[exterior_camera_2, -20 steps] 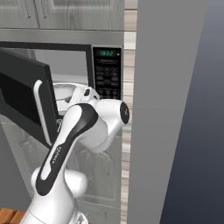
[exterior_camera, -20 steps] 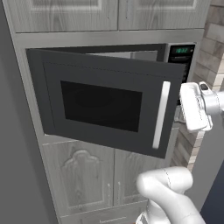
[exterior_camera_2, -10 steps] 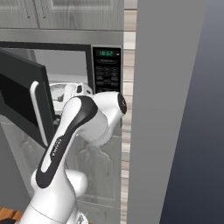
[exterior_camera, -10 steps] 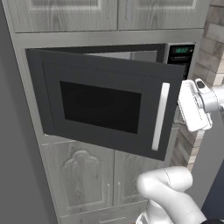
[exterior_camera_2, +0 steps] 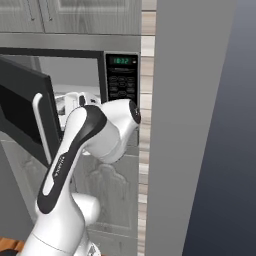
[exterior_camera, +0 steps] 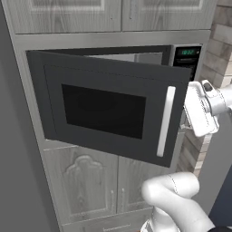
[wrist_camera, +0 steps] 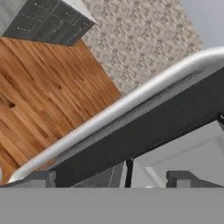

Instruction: Pick the hotdog bun from the counter and place it in the microwave. Then turn on the microwave.

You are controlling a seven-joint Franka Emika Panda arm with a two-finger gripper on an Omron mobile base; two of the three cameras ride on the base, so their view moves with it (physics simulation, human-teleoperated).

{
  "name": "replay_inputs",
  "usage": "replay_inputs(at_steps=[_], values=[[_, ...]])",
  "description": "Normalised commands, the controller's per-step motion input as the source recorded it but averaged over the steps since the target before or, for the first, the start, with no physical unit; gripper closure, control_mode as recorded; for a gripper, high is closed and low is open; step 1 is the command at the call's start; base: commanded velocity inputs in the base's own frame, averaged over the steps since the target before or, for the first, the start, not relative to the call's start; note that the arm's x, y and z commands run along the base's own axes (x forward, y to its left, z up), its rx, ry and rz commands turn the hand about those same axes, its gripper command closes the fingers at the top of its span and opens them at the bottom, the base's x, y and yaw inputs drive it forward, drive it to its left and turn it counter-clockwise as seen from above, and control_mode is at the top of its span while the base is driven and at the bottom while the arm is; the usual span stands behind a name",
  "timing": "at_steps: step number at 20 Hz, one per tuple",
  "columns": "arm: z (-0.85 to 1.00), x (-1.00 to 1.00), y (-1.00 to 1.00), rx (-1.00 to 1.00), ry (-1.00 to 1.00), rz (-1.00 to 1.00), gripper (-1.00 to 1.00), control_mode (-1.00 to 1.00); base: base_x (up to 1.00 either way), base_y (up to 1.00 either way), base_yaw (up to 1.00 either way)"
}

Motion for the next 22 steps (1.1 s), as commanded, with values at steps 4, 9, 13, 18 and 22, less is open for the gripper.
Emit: replay_inputs(at_steps=[4, 9, 13, 18, 22], values=[[0.0, -0.11, 0.3, -0.05, -0.18, 0.05, -1.0, -1.0, 0.0, 0.0, 0.0], [0.0, -0.2, 0.36, -0.01, -0.14, 0.04, -1.0, -1.0, 0.0, 0.0, 0.0], [0.0, -0.22, 0.35, 0.0, -0.11, 0.04, -1.0, -1.0, 0.0, 0.0, 0.0], [0.0, -0.26, 0.37, 0.0, -0.09, 0.05, -1.0, -1.0, 0.0, 0.0, 0.0], [0.0, -0.26, 0.43, 0.0, -0.08, 0.07, -1.0, -1.0, 0.0, 0.0, 0.0]])
